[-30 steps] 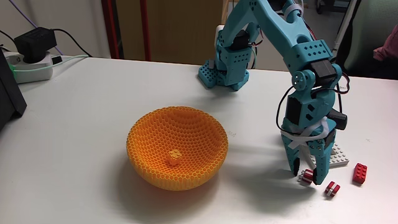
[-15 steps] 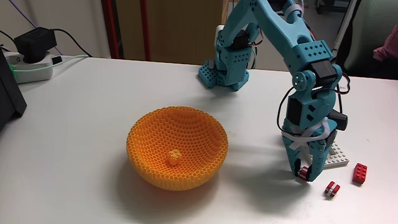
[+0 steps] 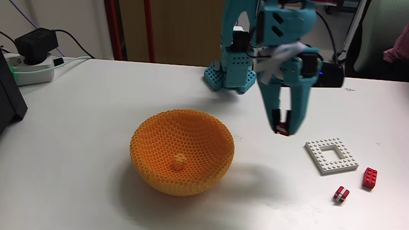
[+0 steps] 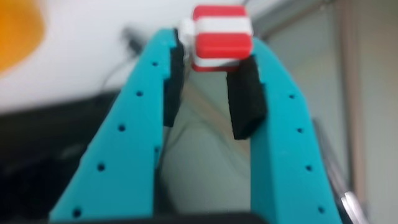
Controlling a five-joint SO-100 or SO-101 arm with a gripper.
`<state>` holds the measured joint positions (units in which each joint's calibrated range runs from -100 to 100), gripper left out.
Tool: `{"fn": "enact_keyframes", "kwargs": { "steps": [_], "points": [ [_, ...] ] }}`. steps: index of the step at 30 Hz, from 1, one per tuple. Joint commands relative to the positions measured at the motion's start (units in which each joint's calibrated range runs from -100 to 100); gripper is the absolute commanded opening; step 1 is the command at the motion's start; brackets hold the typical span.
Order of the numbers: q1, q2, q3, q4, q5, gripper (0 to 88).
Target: Pick only small cubed objects and place them into the bowl
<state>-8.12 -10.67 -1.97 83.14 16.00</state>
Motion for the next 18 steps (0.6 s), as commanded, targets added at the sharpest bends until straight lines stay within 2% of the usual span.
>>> {"fn": "enact_keyframes", "kwargs": {
  "steps": [1, 5, 7, 9, 11, 18],
  "points": [
    [13.81, -5.9, 4.62, -1.3, 2.88, 4.1],
    [23.41, -4.19, 15.69, -9.99, 4.88, 4.0],
    [25.74, -2.3, 19.64, -13.63, 5.13, 8.5],
    [27.04, -0.6, 21.28, -15.02, 5.13, 21.0],
    [27.51, -0.03, 21.57, -15.2, 4.98, 26.4],
    [27.14, -1.16, 17.91, -12.68, 4.15, 30.3]
  ]
}}
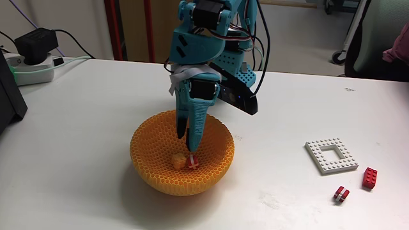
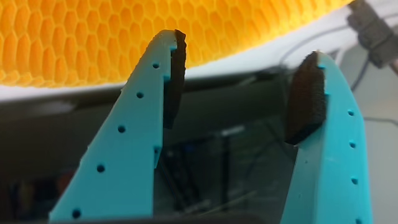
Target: Pick only small cubed objects and place them into the bowl
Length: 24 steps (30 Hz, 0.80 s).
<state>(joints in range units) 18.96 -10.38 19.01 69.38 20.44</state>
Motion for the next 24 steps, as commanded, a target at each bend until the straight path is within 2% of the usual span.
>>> {"fn": "enact_keyframes", "kwargs": {
  "steps": [1, 5, 9, 13, 20, 24],
  "points": [
    [-0.6, -2.59, -3.94, 2.03, -0.29, 28.5],
    [-9.64, -8.66, -11.07, 9.16, -2.0, 27.0],
    [-27.44, -8.84, -20.8, 15.24, -5.32, 26.6],
    [-41.51, -2.03, -25.32, 14.63, -8.4, 26.7],
    [-53.9, 18.05, -31.1, 11.33, -14.95, 26.2],
    [-56.51, 26.95, -35.34, 11.76, -16.95, 25.6]
  ]
}}
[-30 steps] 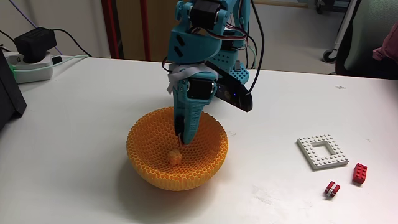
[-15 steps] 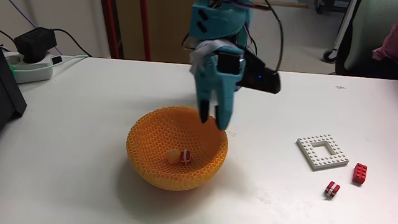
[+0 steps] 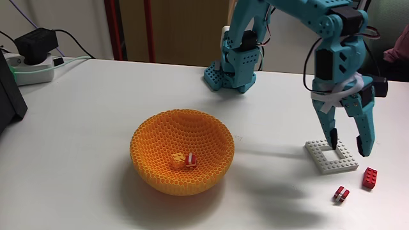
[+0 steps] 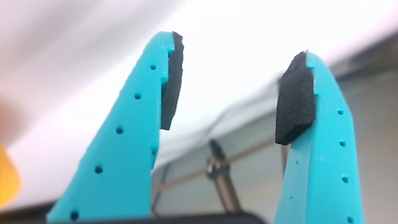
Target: Pick only small cubed objects and place them into the bowl
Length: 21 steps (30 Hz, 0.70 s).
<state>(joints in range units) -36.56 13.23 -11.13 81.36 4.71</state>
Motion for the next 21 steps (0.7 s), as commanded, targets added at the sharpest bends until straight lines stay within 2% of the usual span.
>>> {"fn": "enact_keyframes", "kwargs": {
  "steps": [1, 9, 21],
  "points": [
    [-1.0, 4.95, -6.54, 0.04, -1.42, 25.4],
    [0.77, 15.08, -18.67, 2.22, -3.42, 25.2],
    [0.96, 23.23, -20.31, -0.13, -4.2, 22.6]
  ]
}}
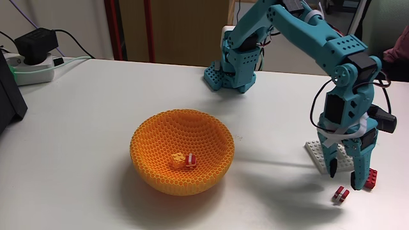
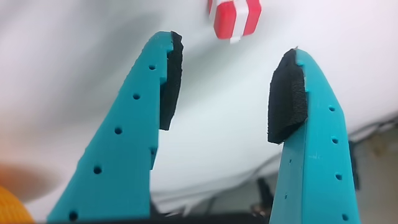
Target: Pick only small cubed objects and place them into the bowl
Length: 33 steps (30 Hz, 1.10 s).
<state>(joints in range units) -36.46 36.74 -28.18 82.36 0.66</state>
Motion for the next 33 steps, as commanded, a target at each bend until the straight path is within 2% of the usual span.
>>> {"fn": "enact_keyframes", "kwargs": {
  "steps": [1, 20, 28, 33],
  "points": [
    [0.95, 0.0, -3.45, -1.56, -0.1, 22.5],
    [0.11, 6.91, -7.79, -5.04, 0.2, 21.4],
    [0.3, 8.81, -7.6, -7.65, 0.39, 19.0],
    [0.95, 9.18, -7.5, -7.91, 0.98, 14.5]
  ]
}}
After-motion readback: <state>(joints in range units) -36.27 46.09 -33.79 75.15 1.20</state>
